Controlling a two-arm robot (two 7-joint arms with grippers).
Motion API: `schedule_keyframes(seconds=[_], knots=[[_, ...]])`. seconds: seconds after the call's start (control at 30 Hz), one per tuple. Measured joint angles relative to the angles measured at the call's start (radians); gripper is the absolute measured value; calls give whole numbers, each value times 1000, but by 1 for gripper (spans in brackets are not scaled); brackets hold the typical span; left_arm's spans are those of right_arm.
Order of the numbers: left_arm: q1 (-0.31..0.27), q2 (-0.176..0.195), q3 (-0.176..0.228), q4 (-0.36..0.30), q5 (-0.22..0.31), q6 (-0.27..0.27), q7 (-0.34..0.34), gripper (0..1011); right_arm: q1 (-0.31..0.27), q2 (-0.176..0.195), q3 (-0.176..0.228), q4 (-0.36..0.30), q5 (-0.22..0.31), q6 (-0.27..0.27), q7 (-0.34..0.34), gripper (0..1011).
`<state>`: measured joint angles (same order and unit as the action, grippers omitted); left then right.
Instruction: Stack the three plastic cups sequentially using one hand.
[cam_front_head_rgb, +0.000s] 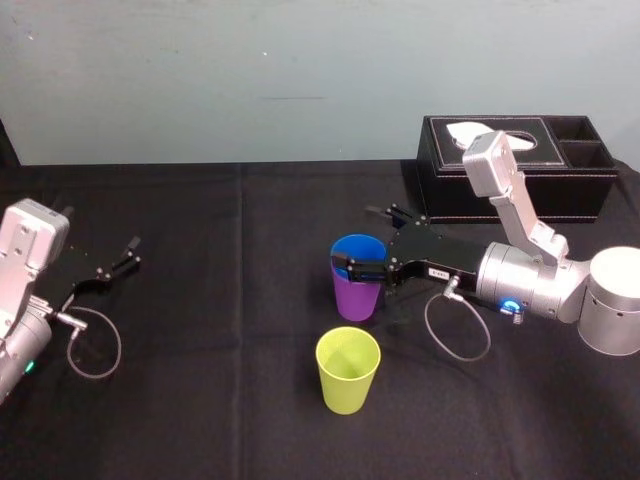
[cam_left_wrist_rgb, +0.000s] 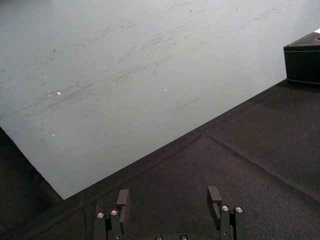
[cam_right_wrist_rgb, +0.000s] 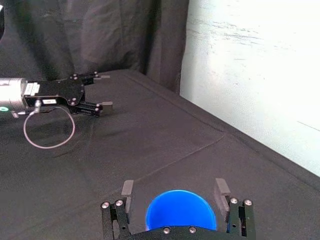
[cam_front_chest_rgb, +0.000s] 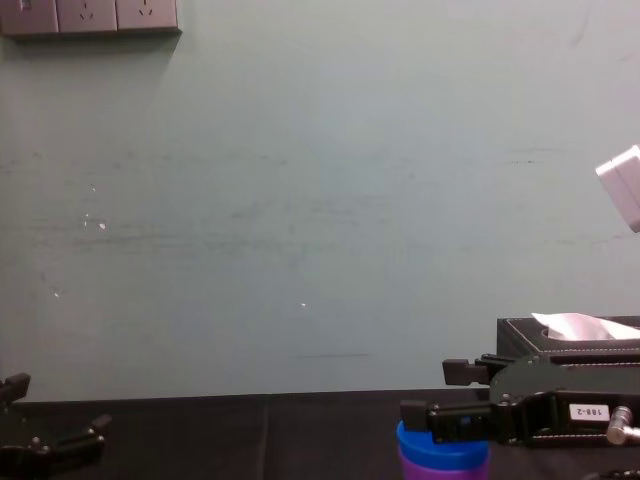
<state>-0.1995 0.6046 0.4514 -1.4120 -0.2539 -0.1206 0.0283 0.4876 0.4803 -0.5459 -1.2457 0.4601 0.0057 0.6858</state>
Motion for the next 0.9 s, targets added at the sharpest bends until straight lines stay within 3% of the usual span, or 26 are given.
schedule_keyframes(seconds=[0.63,0.9], knots=[[0,0,0,0,0,0,0,1010,-2,2,1,-4,0,-1,-1,1004],[0,0,0,0,0,0,0,1010,-64,74,44,-126,55,-2,26,1004]])
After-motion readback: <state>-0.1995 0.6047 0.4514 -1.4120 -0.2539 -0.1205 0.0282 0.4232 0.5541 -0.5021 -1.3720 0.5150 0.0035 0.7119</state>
